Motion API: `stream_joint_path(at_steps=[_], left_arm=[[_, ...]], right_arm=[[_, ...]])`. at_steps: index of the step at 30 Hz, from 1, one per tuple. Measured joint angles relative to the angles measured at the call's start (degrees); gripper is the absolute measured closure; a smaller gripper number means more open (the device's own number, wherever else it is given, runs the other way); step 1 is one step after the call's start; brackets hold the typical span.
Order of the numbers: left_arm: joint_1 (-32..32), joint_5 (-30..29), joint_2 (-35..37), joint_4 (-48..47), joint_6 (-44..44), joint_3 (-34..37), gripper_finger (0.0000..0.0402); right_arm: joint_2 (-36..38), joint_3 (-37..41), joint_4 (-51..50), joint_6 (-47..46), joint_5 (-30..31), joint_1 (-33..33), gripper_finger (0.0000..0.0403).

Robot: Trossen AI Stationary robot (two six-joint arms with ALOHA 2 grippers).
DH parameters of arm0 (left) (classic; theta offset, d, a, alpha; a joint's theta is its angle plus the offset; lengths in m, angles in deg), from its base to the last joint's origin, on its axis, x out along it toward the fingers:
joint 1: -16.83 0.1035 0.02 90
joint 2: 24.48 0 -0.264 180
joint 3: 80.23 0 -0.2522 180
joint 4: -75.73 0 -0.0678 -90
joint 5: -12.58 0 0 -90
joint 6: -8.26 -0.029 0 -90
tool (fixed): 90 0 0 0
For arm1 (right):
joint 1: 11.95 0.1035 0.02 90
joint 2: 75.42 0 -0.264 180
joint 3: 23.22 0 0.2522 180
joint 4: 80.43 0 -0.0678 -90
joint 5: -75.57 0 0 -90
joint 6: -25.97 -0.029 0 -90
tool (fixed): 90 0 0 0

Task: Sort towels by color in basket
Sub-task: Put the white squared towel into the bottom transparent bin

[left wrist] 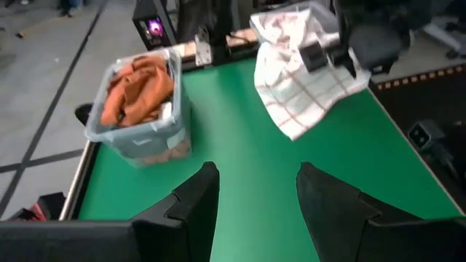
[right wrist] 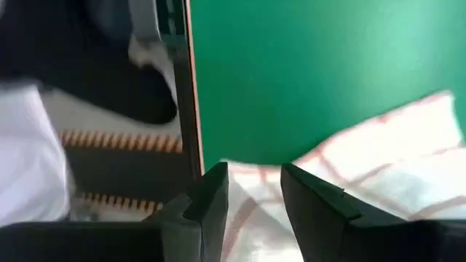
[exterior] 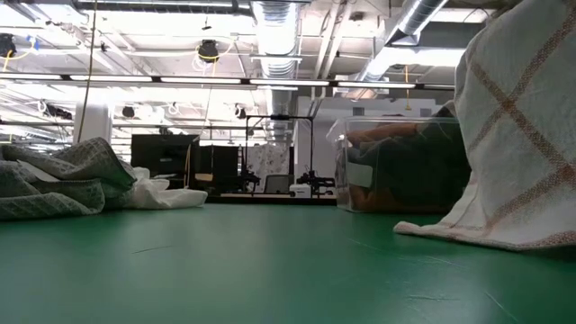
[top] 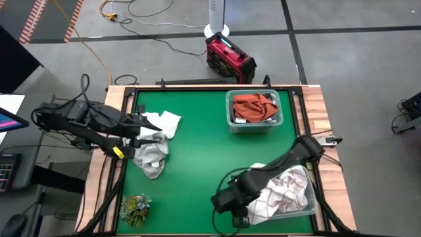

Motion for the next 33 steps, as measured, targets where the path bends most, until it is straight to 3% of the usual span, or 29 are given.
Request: stream_joint_path(at_steps=[5, 10, 17, 21, 25, 33], left_arm=[[0.0, 0.0, 0.1, -0.1, 0.2, -0.9, 0.0228], [0.0, 0.0, 0.1, -1.5, 0.2, -0.9, 0.0228], [0.0, -0.1, 0.1, -3.9, 0.0, -0.8, 0.0228], [0.0, -0.1, 0.1, -4.2, 0.1, -0.8, 0.0228], [0.0, -0.1, 0.1, -4.2, 0.1, -0.8, 0.0228], [0.0, -0.1, 0.1, -4.1, 0.2, -0.8, 0.0228]], right_arm=[[-6.0, -8.9, -6.1, -0.3, -6.9, -1.2, 0.0235], [-9.5, -10.8, -8.4, 1.7, -13.2, -1.2, 0.0235], [-12.9, -10.5, -11.9, 9.6, -13.6, -0.2, 0.0243], [-13.2, -10.6, -12.3, 12.1, -13.7, -0.2, 0.0291], [-13.3, -10.6, -12.2, 12.3, -13.7, -0.3, 0.0378], [-12.5, -10.5, -12.2, 12.2, -13.5, -0.7, 0.0391]])
